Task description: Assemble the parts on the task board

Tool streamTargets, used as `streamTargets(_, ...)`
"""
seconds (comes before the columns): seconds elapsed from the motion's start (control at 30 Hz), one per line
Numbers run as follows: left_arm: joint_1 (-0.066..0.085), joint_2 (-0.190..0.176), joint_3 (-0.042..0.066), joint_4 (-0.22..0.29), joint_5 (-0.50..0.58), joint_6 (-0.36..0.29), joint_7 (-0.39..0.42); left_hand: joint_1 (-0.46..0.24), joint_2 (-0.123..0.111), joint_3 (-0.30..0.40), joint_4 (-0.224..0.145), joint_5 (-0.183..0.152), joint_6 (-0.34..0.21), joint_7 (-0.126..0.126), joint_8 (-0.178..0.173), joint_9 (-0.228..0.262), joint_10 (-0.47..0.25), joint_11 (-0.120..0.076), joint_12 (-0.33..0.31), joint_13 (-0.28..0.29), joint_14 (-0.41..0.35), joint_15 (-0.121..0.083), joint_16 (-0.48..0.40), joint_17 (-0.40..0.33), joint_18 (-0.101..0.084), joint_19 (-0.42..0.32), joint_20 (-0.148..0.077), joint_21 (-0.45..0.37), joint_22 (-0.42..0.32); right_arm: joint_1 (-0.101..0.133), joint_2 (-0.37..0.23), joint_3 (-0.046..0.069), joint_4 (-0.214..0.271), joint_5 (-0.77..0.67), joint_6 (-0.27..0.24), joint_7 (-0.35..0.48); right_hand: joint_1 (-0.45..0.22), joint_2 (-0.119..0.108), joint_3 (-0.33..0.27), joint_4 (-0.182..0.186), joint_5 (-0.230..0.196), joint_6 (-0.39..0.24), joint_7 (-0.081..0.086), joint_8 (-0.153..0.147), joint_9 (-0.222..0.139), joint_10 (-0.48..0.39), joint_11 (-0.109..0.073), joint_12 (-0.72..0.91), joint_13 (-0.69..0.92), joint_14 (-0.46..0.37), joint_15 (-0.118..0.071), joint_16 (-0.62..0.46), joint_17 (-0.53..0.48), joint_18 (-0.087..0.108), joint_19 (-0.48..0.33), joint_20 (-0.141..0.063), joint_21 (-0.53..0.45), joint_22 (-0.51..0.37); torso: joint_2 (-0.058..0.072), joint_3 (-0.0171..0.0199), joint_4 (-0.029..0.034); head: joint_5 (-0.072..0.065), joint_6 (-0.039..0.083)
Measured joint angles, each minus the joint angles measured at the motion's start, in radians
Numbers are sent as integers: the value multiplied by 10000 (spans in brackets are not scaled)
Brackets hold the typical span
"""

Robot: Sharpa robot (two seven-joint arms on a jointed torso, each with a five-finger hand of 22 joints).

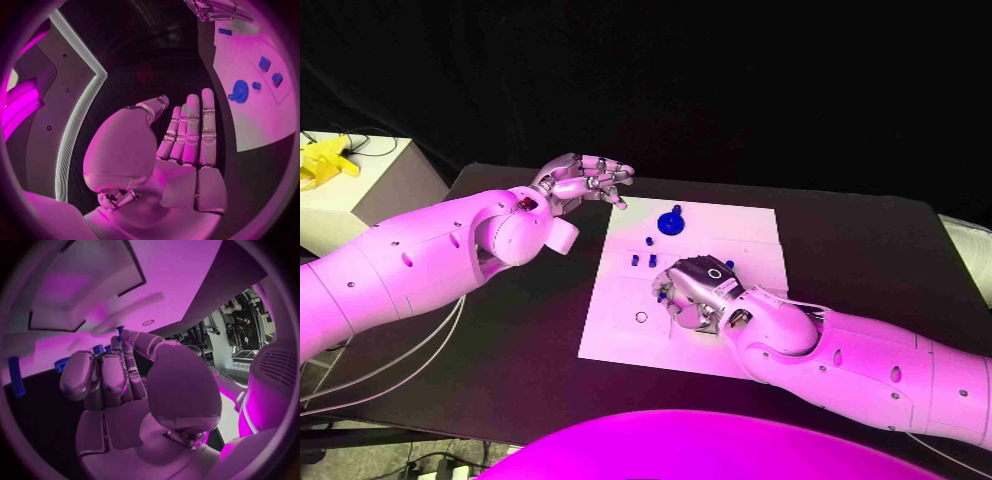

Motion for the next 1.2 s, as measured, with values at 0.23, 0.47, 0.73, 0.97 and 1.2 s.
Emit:
streamTargets(0.23,0,-10,0,-3,0,6,-11,0,0,0,0,0,0,0,0,0,0,0,0,0,0,0,-39,9,-1,37,38,0,-18,1,-48,1,-6,36,28,148,-322,-316,-191,108,15,-296,11,-177,-24,-265,-143,59,-73,-2,73,0,-106,0,-92,92,-199,-187,-2,2,-6,-12,0)
streamTargets(0.47,0,-12,0,-7,0,29,-39,0,0,0,0,0,0,0,0,0,0,0,0,-10,0,0,-39,8,-1,37,38,0,-18,-28,-75,-35,-54,84,42,228,-277,-432,-264,44,-33,-670,169,-483,-103,-1588,141,24,-113,-239,336,-809,-1218,170,-830,223,-1794,-1858,-2,6,-6,-48,0)
streamTargets(0.73,0,-10,0,-12,0,54,-73,0,0,0,0,0,0,0,0,0,0,0,0,-10,0,0,-39,7,-1,37,37,0,-17,-28,-84,-35,-65,144,43,273,-235,-475,-482,35,-50,-813,169,-629,-159,-1989,160,24,-112,-397,320,-1216,-1786,322,-1035,250,-2424,-2504,-2,9,-6,-65,0)
streamTargets(0.97,0,-9,0,-15,0,64,-90,0,0,-42,42,0,0,0,0,0,0,0,0,-10,0,0,-39,17,-1,37,37,-25,-35,-28,-103,-33,-88,194,53,273,-235,-474,-705,63,-49,-990,209,-747,-223,-2276,201,24,-112,-488,332,-1502,-2145,322,-1195,267,-2853,-2900,-1,7,-5,-90,0)
streamTargets(1.2,0,-6,0,-24,0,68,-102,0,0,-41,41,0,0,0,0,0,0,0,0,-10,0,0,-39,17,-1,37,37,-46,-35,-26,-265,-33,42,286,-117,242,-12,-347,-1067,64,-49,-1166,273,-952,-350,-2774,241,24,-111,-665,374,-2016,-2809,476,-1408,273,-3634,-3648,0,7,0,-140,0)
